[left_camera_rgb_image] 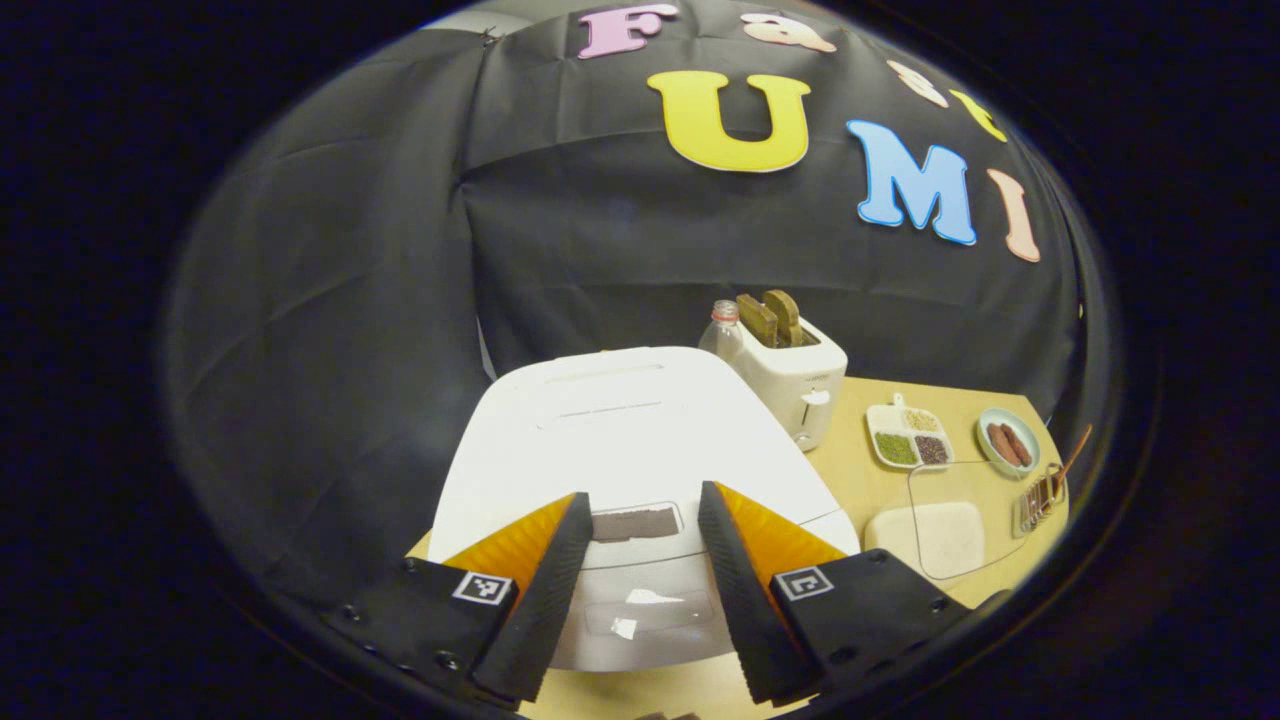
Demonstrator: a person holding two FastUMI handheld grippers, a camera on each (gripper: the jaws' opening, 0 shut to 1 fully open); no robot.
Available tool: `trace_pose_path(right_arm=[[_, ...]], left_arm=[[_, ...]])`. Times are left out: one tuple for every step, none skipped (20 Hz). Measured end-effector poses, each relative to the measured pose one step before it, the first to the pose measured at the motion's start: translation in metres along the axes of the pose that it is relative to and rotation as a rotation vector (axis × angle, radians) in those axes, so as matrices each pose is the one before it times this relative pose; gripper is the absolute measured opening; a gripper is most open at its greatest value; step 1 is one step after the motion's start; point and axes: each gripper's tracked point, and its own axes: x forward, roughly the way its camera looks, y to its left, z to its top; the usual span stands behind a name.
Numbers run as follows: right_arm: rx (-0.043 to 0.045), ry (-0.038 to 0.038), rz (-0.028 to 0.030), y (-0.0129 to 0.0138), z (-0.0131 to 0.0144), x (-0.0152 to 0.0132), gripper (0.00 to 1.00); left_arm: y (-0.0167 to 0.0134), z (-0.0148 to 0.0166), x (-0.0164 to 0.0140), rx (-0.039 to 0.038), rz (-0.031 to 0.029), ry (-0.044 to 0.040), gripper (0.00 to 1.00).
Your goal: Close the left gripper, press the button to open the rice cooker; take a wooden spoon from the chopstick holder with the right hand, scoop a spoonful of rice and pour it into the rice cooker, then put the wooden spoon back into the chopstick holder.
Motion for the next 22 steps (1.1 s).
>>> trace_pose_path(right_arm=[[-0.00250,-0.00462,-0.00050,-0.00021,0.00027,-0.00049,0.98],[-0.00063,-0.00306,-0.00113,-0.00091,0.00017,-0.00050,0.98],[0.00292,0.00220,-0.00030,-0.00016,0.00037,0.00076,0.98],[0.00626,0.00106,0.00240,0.00072,-0.00015,-0.00002,0.98],[0.00492,-0.00019,0.00104,0.00101,0.00049,0.00046,0.98],[-0.00062,-0.00120,0.00122,0.00130,-0.00018,0.00105,0.98],[-0.00657,0.00371,0.00069,0.00132,-0.00058,0.00141,0.98],[-0.00709,0.00465,0.00179,0.00155,-0.00197,-0.00024,0.98],[-0.00436,0.00200,0.00157,0.00162,-0.00044,0.00047,0.98],[-0.00367,0.00339,0.00236,0.00179,-0.00189,0.00016,0.98],[-0.00564,0.00144,0.00221,0.00196,-0.00073,0.00027,0.98],[-0.01087,-0.00196,0.00200,0.00153,0.00124,0.00050,0.98],[-0.01521,-0.00225,0.00246,0.00114,0.00130,-0.00044,0.98],[-0.01396,0.00069,0.00246,0.00003,0.00039,-0.00062,0.98],[-0.00886,0.00018,0.00825,0.00167,0.00279,-0.00139,0.98],[-0.00385,-0.00693,0.00979,0.00053,0.00476,-0.00214,0.98],[-0.00192,-0.01213,0.01022,0.00067,0.00659,-0.00228,0.98],[-0.00186,-0.01025,0.00976,-0.00081,0.00526,-0.00205,0.98],[-0.00414,-0.00985,0.01086,-0.00147,0.00708,-0.00286,0.98],[-0.00692,-0.00961,0.00817,-0.00350,0.00644,-0.00415,0.98],[-0.00766,-0.01088,0.00751,-0.00504,0.00803,-0.00470,0.98],[-0.00745,-0.01317,0.00737,-0.00523,0.00884,-0.00643,0.98]], left_arm=[[-0.00071,-0.00143,-0.00411,-0.00206,-0.00379,0.00420,0.80],[-0.00168,-0.00180,-0.00255,0.00666,-0.00410,-0.00433,0.80],[0.00034,-0.00063,-0.00320,0.00869,-0.00384,0.00018,0.80],[0.00016,-0.00144,-0.00344,-0.00243,-0.00494,0.00713,0.81],[0.00036,-0.00108,-0.00090,-0.00361,-0.00385,0.00448,0.82],[0.00183,-0.00219,-0.00414,0.00478,-0.00723,-0.00863,0.82],[-0.00008,0.00045,-0.00314,0.00269,-0.00498,0.00036,0.83],[-0.00011,-0.00121,-0.00107,-0.00129,-0.00806,0.00047,0.83],[0.00121,0.00027,-0.00037,-0.00876,-0.00650,-0.00274,0.83],[-0.00084,-0.00408,-0.00437,-0.01855,-0.00620,0.01734,0.84],[-0.00054,0.00145,-0.00309,-0.02260,-0.00803,-0.00018,0.84],[0.00007,0.00348,-0.00416,-0.02543,-0.00559,-0.00674,0.87],[-0.00051,0.00509,-0.00379,-0.01323,-0.00535,-0.01111,0.89],[-0.00288,0.00348,-0.00485,-0.00769,-0.01263,-0.00931,0.89],[-0.00297,0.00237,-0.00632,-0.00310,-0.01288,0.00026,0.90],[-0.00255,0.00082,-0.00943,-0.00085,-0.00972,0.00378,0.91],[-0.00337,0.00378,-0.01102,-0.00057,-0.00986,-0.00064,0.92],[-0.00170,-0.00107,-0.01972,-0.00180,-0.00851,0.00138,0.92],[-0.00573,0.00595,-0.01657,-0.00843,-0.01373,-0.01238,0.92],[-0.00922,0.00674,-0.01725,-0.00446,-0.01315,-0.01708,0.92],[-0.01042,0.00710,-0.01643,0.00184,-0.01758,-0.01878,0.91],[-0.01528,0.00674,-0.01257,0.00698,-0.01461,-0.01192,0.90]])
